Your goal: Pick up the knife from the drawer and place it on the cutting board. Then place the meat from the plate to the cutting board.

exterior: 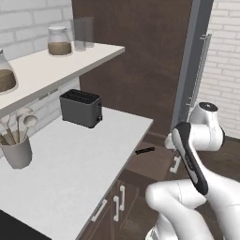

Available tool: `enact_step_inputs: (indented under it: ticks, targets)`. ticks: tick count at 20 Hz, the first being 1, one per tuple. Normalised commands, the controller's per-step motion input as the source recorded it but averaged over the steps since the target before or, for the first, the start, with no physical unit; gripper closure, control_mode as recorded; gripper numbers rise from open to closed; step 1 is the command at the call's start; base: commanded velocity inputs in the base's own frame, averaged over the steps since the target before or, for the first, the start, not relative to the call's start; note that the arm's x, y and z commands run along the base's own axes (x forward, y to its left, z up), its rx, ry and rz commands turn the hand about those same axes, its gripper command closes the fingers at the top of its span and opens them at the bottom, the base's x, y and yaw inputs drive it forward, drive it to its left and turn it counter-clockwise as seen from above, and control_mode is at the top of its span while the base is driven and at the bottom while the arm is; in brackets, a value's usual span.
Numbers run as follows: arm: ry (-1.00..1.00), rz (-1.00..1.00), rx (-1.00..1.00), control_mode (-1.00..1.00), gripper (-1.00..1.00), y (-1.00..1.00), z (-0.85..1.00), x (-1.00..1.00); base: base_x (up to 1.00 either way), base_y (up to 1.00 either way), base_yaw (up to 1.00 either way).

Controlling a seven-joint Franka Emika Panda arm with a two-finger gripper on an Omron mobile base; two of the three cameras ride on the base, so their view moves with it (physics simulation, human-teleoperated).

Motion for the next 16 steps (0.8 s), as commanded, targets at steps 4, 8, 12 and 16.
enact_step_inputs:
  ticks: [4, 8, 12, 16]
  targets:
    - [0.25, 0.0, 0.25, -1.0, -1.0, -0.82, -0.99, 1.0, 0.0, 0.0, 0.0]
    - [0.18, -0.04, 0.15, -1.0, -1.0, -0.24, -0.36, 1.0, 0.0, 0.0, 0.0]
    - [0.26, -0.12, 0.03, -1.0, -1.0, 0.0, 0.0, 0.88, 0.0, 0.0, 0.0]
    - [0.27, -0.11, 0.0, -1.0, -1.0, 0.02, -0.12, 0.8, 0.0, 0.0, 0.0]
